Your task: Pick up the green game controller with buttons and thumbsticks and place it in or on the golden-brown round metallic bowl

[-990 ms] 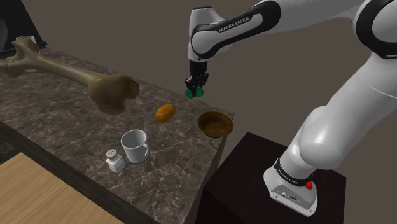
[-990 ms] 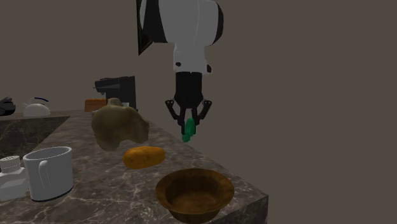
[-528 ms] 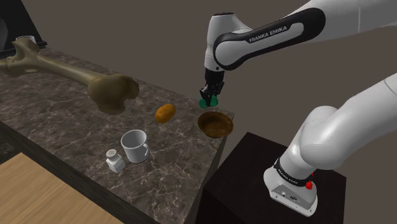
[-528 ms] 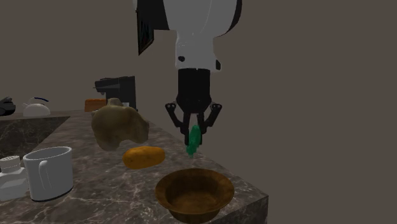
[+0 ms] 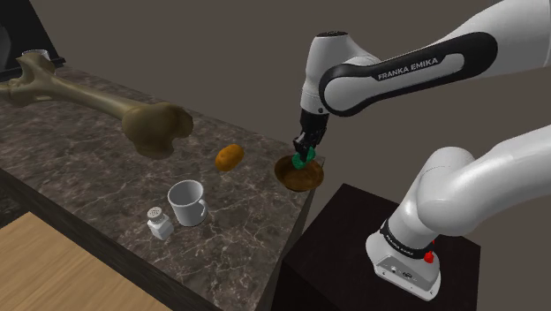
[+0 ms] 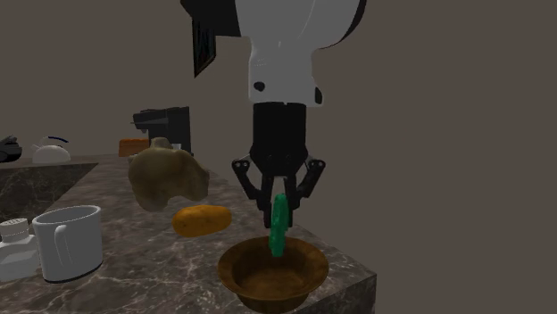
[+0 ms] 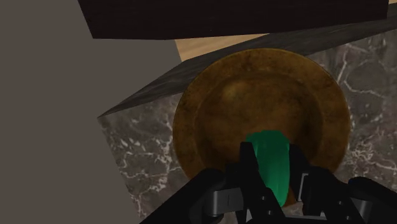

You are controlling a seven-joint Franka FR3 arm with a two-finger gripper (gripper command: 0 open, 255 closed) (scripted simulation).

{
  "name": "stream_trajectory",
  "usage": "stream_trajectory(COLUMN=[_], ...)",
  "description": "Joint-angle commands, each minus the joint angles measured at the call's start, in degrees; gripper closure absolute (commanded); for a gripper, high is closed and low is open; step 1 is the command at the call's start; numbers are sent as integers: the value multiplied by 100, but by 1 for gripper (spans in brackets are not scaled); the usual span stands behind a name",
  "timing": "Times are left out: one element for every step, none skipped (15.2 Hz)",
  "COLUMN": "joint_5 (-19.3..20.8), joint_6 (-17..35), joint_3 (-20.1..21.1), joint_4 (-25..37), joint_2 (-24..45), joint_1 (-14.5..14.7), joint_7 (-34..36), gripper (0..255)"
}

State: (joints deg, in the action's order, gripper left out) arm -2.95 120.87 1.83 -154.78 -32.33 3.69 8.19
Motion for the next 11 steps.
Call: stream_trajectory(joint_5=[-12,-15,-18,-21,-24,-27,-30,-33,-36,-36,-36], joint_6=[179,274,371,468,566,665,765,866,939,938,939], joint_3=[11,13,15,16,18,19,20,22,23,24,24], joint_4=[-110,-160,-208,-255,-300,-344,-387,-428,-457,-458,-457], joint_2=[65,111,159,210,262,317,375,434,478,477,478], joint_1=[9,10,11,12,13,15,16,17,17,17,17], joint_7=[6,3,0,-2,-5,-8,-11,-14,-16,-16,-17], gripper=[255,255,255,255,255,255,255,255,255,255,255])
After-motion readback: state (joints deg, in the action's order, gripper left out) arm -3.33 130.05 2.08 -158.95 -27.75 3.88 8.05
